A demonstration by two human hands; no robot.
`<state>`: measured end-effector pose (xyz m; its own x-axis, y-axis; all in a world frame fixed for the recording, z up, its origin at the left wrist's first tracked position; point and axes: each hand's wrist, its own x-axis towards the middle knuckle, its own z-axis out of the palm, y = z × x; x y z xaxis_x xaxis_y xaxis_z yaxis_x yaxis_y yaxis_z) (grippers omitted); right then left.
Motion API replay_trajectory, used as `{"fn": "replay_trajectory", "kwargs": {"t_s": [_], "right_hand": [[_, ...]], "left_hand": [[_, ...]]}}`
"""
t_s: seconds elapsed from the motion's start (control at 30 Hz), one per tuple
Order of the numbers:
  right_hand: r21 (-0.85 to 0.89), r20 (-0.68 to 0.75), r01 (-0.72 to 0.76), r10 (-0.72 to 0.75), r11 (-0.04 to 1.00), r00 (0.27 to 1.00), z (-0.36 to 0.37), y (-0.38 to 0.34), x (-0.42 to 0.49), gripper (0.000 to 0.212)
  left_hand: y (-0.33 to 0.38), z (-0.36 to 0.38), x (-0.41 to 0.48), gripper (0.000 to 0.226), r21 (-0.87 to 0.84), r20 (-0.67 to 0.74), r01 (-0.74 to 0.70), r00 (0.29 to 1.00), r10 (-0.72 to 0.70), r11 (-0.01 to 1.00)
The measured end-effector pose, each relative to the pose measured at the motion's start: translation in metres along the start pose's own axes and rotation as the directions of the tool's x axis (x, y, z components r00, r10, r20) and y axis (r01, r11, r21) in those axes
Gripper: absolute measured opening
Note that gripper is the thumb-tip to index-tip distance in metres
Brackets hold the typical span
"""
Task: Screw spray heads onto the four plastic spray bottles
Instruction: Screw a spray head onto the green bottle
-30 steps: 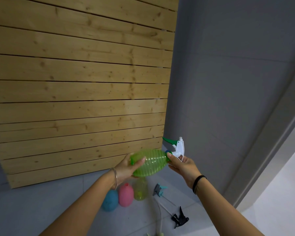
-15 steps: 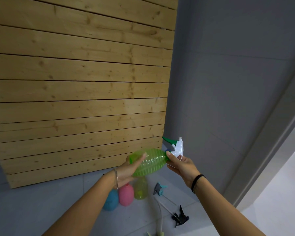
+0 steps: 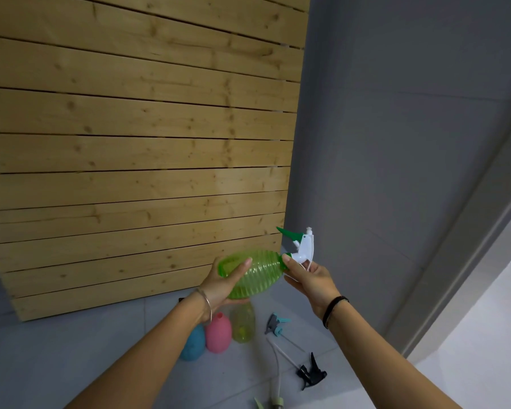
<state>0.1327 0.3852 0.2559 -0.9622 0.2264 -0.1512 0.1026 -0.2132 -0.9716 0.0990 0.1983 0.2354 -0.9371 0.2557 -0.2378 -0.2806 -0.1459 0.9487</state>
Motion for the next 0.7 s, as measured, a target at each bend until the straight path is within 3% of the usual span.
{"fn": "replay_trajectory", "kwargs": {"t_s": [0.07,0.2,0.27,0.4,0.47,0.57,0.63,0.7], "right_hand": [[0.038,-0.035,0.017,-0.015,0.999,0.999,0.004,0.000,0.001,0.018],[0.078,-0.035,0.012,-0.009,0.997,0.999,0.014,-0.002,0.001,0.018],[0.057,-0.051,0.009,-0.007,0.998,0.999,0.023,-0.001,0.004,0.013],[-0.066,-0.063,0.093,-0.097,0.993,0.993,0.047,0.002,0.011,0.010],[-0.101,0.008,0.155,-0.154,0.983,0.988,0.060,0.001,0.013,0.007],[-0.245,0.068,0.288,-0.280,0.926,0.958,0.077,0.003,0.017,0.009],[-0.345,0.113,0.367,-0.349,0.864,0.930,0.092,0.013,0.021,0.013],[-0.436,0.177,0.404,-0.364,0.804,0.915,0.109,0.024,0.025,0.025]], "left_hand": [[-0.002,-0.001,0.001,0.069,0.083,-0.065,-0.118,0.990,0.124,0.989],[0.003,-0.011,-0.002,0.060,0.243,-0.096,-0.253,0.954,0.283,0.936],[0.005,-0.018,-0.001,0.068,0.213,-0.099,-0.218,0.965,0.243,0.953],[0.001,-0.036,0.000,0.099,0.079,-0.078,-0.012,0.997,0.018,0.997],[0.001,-0.044,-0.002,0.085,0.053,-0.029,0.044,0.999,-0.042,0.998],[0.004,-0.056,0.001,0.045,0.238,-0.155,-0.098,0.978,0.137,0.966],[0.010,-0.068,0.006,0.048,0.333,-0.270,-0.183,0.921,0.279,0.925],[0.024,-0.074,0.009,0.046,0.369,-0.282,-0.264,0.882,0.378,0.891]]}}
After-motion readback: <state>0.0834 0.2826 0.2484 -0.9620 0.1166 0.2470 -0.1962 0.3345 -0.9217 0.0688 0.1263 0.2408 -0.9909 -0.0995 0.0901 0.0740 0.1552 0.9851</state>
